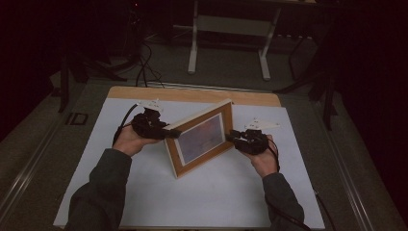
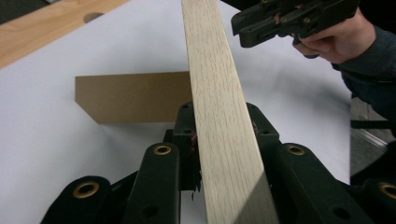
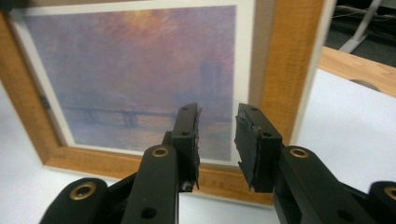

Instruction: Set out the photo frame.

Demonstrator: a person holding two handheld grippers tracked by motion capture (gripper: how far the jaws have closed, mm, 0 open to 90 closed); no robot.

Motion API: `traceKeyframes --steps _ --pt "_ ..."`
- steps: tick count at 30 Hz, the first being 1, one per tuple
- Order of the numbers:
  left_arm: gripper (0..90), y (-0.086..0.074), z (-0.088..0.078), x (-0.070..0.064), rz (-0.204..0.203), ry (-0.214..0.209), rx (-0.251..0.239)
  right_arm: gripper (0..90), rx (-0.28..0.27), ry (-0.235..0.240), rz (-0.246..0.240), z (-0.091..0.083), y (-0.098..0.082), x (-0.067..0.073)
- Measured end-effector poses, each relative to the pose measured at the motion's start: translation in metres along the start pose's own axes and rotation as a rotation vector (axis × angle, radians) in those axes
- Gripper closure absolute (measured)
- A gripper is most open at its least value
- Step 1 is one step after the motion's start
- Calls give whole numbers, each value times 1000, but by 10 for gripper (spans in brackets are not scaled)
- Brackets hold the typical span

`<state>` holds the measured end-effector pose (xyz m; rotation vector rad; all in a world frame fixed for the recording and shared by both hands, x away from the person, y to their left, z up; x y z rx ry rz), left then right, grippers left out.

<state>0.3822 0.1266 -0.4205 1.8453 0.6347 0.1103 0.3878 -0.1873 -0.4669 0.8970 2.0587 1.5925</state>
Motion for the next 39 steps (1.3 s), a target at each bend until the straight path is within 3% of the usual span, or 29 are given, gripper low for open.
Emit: traceKeyframes --steps 3,10,19,24,27,31,39 --pt "711 -1 0 -1 -5 27 -23 670 3 -18 7 2 1 -4" --pt "556 -3 -7 -6 -18 169 -125 606 -7 -56 -1 7 9 -12" --pt "484 -9 -9 -16 4 303 -183 524 -18 -87 -29 15 25 -21" --pt "476 -15 -12 -20 -21 331 -217 466 -9 -72 -39 23 32 -27" --pt "486 -21 -13 -21 -11 349 -202 433 -2 -52 -45 28 35 -29" --pt "515 -28 -14 -23 -21 341 -189 410 14 -37 -67 34 39 -29" --pt "593 -32 -10 -30 -4 323 -152 410 10 -13 -42 45 45 -32"
Point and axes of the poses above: each handheld gripper's, and its own axes: z roughly forward along the jaws, y roughly out of its top, x roughly to its left, the point moved 3 cm from there along z, roughly forward along the jaws, and after that the axes turned 14 degrees about -x, right-handed, at the moved point
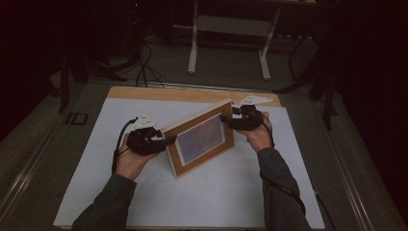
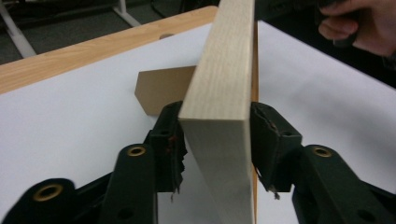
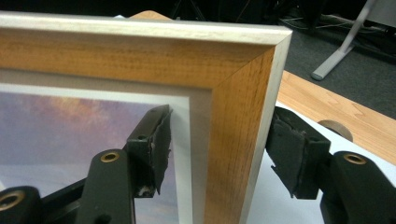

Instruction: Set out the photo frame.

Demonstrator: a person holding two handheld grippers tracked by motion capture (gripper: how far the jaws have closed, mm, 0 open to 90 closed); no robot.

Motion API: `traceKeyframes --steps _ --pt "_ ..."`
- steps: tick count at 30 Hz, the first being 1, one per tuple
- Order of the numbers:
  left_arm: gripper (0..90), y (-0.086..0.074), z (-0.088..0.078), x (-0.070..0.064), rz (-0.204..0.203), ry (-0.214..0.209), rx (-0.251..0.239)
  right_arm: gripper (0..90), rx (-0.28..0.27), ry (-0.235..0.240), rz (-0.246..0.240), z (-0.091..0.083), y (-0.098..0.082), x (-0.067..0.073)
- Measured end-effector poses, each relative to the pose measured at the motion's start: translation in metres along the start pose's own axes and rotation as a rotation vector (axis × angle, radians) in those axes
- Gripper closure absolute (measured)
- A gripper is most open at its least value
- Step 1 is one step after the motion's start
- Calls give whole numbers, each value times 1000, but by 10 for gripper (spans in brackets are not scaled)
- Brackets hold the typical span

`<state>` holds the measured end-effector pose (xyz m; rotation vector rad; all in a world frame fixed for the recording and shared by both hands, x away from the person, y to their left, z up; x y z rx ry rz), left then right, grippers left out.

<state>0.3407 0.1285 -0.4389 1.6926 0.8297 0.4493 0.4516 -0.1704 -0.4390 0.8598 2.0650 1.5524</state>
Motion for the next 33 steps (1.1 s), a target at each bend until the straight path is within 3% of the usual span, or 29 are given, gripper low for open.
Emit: traceKeyframes --steps 4,14,28,33 --pt "653 0 0 0 3 2 8 424 -19 15 32 2 1 -3" --pt "682 1 1 1 -5 -12 11 606 -39 10 96 -4 -4 -13" --pt "687 3 3 5 -10 -5 15 617 -27 -29 70 -5 -3 -9" --pt "690 3 3 5 -13 -16 22 612 -18 -18 65 -3 0 -10"
Point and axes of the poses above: each handheld gripper's, and its own axes: z roughly forward along the jaws, y roughly out of its top, x roughly to its left, the point moved 3 cm from there along z, roughly forward along the jaws, and after that the axes turned 14 degrees about -x, right-handed, at the moved point
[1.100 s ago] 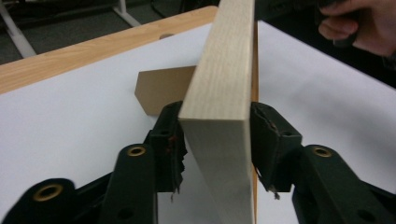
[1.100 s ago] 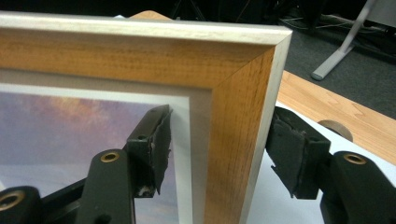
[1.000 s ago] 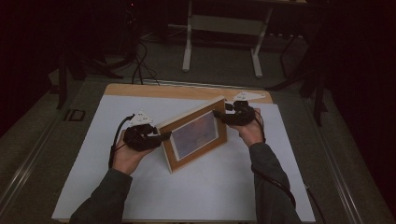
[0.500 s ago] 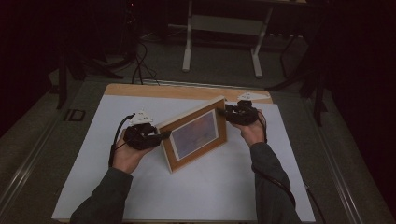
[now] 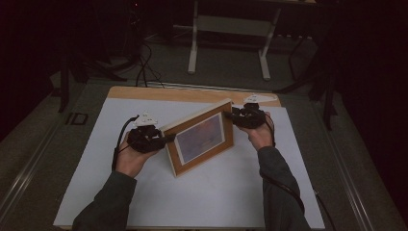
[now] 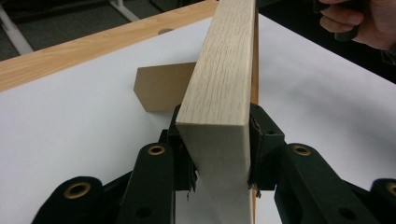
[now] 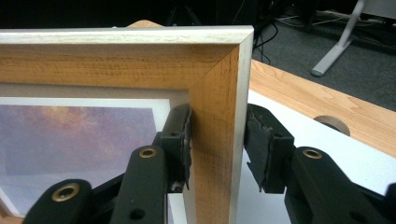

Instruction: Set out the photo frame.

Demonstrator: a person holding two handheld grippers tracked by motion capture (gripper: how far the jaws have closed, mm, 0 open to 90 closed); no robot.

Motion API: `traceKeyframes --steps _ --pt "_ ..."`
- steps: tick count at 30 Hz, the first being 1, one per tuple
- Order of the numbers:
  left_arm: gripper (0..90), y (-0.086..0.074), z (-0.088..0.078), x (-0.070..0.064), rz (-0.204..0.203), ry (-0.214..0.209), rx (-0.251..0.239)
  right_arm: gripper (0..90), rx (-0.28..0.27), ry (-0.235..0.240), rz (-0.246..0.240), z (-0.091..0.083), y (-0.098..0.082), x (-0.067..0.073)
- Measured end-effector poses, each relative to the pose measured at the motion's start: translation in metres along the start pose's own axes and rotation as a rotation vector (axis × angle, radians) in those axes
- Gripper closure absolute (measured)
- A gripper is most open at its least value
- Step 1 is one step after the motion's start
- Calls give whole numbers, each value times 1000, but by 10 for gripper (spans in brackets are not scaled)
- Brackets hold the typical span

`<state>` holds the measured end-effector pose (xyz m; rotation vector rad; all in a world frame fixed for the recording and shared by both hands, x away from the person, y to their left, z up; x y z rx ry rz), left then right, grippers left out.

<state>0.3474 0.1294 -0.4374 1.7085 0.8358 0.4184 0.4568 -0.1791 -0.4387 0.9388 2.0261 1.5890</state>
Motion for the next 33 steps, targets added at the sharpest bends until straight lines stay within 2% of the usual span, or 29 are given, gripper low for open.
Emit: traceKeyframes --steps 6,10,15,19,24,30,33 --pt "691 1 0 0 3 -11 8 571 -10 10 0 2 6 -3" --pt "690 1 1 1 9 -17 15 610 -9 26 14 3 6 -4" --pt "690 2 1 4 4 -5 17 616 -10 -1 10 2 6 -1" --pt "694 2 2 9 -16 -7 11 621 -4 -17 -8 1 6 2" --pt "693 2 2 12 -21 -14 6 624 17 -31 -23 0 7 4" --pt "693 3 2 16 -14 -35 11 613 20 -7 -11 1 7 1" --pt "692 3 2 19 -14 -40 10 548 23 8 10 2 7 -2"
Point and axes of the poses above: each handheld gripper's, and its own axes: z roughly forward along the jaws, y roughly out of its top, x roughly to its left, the point moved 3 cm from there along z, roughly forward along the jaws, and after that the axes turned 14 degrees about -x, right-handed, at the moved point
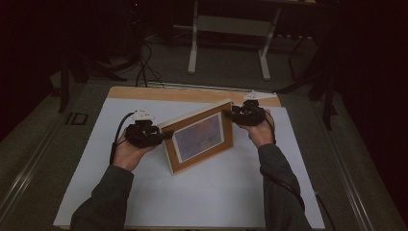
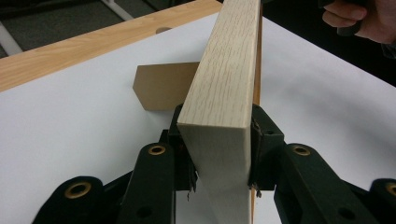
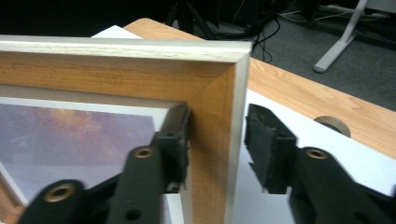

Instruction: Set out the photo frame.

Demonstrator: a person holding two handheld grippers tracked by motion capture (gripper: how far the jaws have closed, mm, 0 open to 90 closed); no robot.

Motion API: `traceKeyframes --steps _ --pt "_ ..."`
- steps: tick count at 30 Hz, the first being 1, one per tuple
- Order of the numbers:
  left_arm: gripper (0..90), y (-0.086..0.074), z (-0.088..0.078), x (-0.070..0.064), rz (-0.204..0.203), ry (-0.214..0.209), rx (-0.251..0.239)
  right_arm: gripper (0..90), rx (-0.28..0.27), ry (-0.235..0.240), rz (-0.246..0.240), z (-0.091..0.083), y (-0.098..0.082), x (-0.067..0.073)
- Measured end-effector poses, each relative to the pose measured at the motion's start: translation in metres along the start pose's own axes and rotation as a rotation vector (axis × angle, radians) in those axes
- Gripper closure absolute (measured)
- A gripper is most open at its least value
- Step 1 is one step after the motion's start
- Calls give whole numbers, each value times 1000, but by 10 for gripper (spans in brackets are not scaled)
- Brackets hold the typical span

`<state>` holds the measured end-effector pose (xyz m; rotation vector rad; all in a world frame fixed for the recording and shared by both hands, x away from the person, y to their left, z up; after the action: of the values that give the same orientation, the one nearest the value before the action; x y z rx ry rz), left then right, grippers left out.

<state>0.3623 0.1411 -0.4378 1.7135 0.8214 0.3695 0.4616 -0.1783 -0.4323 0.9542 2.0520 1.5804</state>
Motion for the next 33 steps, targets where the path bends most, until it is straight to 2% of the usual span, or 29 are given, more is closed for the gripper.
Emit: traceKeyframes --steps 4,9,11,13,16,22,27,33 --pt "691 1 0 3 1 -5 6 481 14 33 20 2 -2 -4" --pt "691 1 0 7 -1 -20 3 425 18 71 8 6 -4 -3" --pt "693 1 0 8 1 -22 4 413 13 71 10 7 -4 -3" --pt "692 1 0 9 2 -23 4 413 10 76 15 7 -4 -3" --pt "693 1 1 11 -6 -25 2 415 2 102 52 8 -6 -6" --pt "694 3 2 14 -13 -31 10 443 1 143 76 11 -8 -5" --pt "692 3 3 17 -18 -31 8 479 3 138 77 8 -9 -4" --pt "682 4 5 20 -39 -28 4 518 22 119 52 2 -10 -2"
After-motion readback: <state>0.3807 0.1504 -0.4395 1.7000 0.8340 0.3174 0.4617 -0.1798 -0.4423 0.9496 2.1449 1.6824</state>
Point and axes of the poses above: each handheld gripper's, and its own axes: z roughly forward along the jaws, y roughly out of its top, x roughly to its left, the point moved 3 cm from there along z, roughly forward along the jaws, and after that the axes turned 14 degrees about -x, right-handed, at the moved point
